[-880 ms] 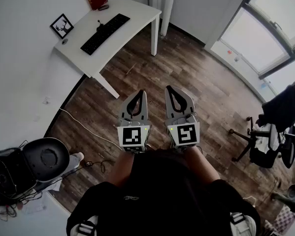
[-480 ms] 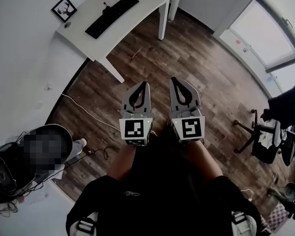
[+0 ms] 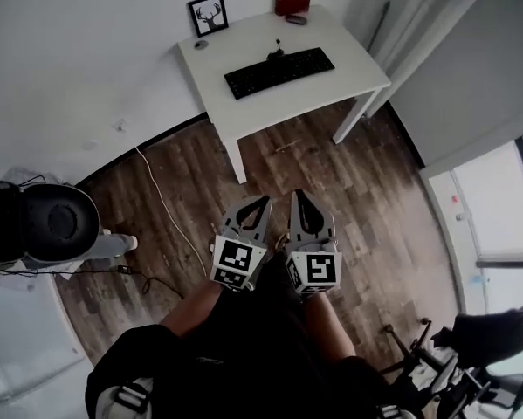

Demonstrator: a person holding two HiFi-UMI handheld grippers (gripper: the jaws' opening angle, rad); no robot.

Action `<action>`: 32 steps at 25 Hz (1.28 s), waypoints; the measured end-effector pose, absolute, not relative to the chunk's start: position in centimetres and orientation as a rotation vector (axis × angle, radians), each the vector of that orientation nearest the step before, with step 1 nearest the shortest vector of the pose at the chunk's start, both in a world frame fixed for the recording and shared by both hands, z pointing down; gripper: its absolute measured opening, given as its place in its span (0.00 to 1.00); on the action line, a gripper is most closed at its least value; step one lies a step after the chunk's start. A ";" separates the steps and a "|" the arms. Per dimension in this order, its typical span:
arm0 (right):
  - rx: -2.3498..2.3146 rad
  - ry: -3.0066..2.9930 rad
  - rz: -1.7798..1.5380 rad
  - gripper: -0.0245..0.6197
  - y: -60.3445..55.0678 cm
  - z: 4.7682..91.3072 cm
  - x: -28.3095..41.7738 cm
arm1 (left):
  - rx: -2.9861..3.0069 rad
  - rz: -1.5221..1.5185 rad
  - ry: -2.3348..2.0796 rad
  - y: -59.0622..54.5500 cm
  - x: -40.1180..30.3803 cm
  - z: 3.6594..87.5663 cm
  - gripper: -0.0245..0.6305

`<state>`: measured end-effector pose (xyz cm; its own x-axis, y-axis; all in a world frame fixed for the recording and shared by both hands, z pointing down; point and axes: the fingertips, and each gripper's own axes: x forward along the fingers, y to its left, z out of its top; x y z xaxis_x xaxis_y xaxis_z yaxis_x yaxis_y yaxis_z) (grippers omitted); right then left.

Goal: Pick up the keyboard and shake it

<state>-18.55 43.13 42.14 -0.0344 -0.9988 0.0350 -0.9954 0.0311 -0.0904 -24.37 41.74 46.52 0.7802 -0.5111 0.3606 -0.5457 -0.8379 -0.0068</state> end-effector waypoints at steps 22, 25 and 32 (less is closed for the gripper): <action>-2.081 2.236 -0.396 0.07 30.2 45.8 -0.7 | 2.889 0.859 -0.848 31.1 -9.9 48.0 0.04; -2.068 2.241 -0.413 0.07 30.1 46.2 -0.1 | 2.865 0.907 -0.847 31.2 -10.0 48.6 0.04; -2.085 2.177 -0.361 0.07 29.8 45.3 1.7 | 2.877 0.938 -0.875 29.7 -9.8 47.9 0.04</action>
